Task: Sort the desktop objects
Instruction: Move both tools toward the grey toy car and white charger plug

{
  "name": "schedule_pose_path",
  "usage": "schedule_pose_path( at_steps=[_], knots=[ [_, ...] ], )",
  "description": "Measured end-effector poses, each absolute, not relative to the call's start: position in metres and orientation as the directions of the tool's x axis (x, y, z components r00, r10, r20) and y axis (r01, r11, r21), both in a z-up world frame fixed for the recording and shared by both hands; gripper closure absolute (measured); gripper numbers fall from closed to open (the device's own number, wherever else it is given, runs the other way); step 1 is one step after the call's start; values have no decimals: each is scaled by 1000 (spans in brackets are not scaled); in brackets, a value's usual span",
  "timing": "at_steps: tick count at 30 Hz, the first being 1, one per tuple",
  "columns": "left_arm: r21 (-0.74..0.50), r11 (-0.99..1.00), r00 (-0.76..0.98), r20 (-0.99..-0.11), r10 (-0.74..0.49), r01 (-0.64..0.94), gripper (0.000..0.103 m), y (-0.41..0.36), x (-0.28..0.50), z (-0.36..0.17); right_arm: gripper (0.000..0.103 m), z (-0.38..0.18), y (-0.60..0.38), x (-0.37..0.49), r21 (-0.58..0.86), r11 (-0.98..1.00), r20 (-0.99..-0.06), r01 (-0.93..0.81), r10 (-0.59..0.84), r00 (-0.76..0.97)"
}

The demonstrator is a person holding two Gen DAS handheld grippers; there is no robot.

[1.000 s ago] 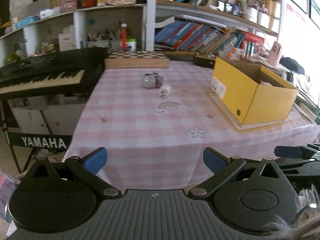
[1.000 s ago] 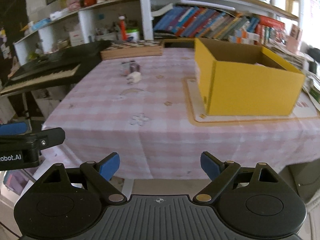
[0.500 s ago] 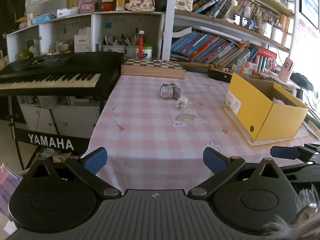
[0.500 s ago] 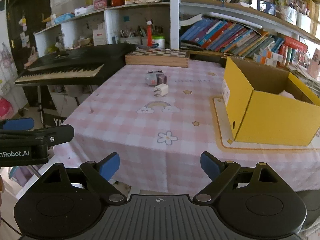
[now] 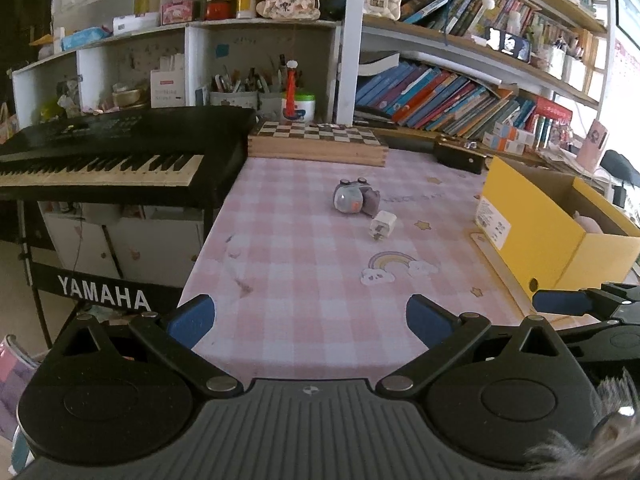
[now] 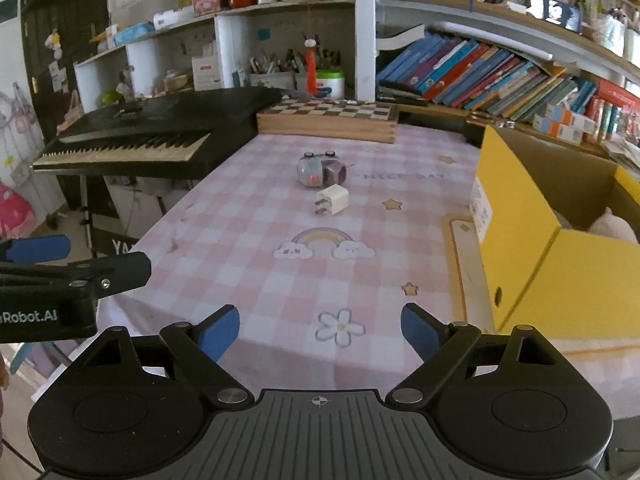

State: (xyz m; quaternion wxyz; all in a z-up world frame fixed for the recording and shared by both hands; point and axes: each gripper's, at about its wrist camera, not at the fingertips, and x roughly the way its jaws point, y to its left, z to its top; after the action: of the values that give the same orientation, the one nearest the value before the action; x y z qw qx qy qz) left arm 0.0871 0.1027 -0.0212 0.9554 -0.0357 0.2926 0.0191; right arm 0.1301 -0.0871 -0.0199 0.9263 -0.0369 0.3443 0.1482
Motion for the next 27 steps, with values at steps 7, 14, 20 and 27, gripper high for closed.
schedule_pose_path(
  at_steps=[7, 14, 20, 27],
  knots=[
    [-56, 995, 823, -567, 37, -83, 0, 106, 127, -23, 13, -24, -86, 171, 37, 947, -664, -319, 262, 700],
    [-44, 994, 818, -572, 60, -104, 0, 109, 170, -22, 13, -31, -85, 208, 33, 936, -673, -351, 281, 684],
    [-33, 997, 816, -577, 41, -74, 0, 103, 212, -20, 15, -41, -77, 242, 8, 922, -673, -386, 291, 680],
    [-21, 1000, 806, -592, -17, 6, 0, 89, 270, -24, 18, -51, -66, 274, -2, 905, -670, -426, 315, 672]
  ],
)
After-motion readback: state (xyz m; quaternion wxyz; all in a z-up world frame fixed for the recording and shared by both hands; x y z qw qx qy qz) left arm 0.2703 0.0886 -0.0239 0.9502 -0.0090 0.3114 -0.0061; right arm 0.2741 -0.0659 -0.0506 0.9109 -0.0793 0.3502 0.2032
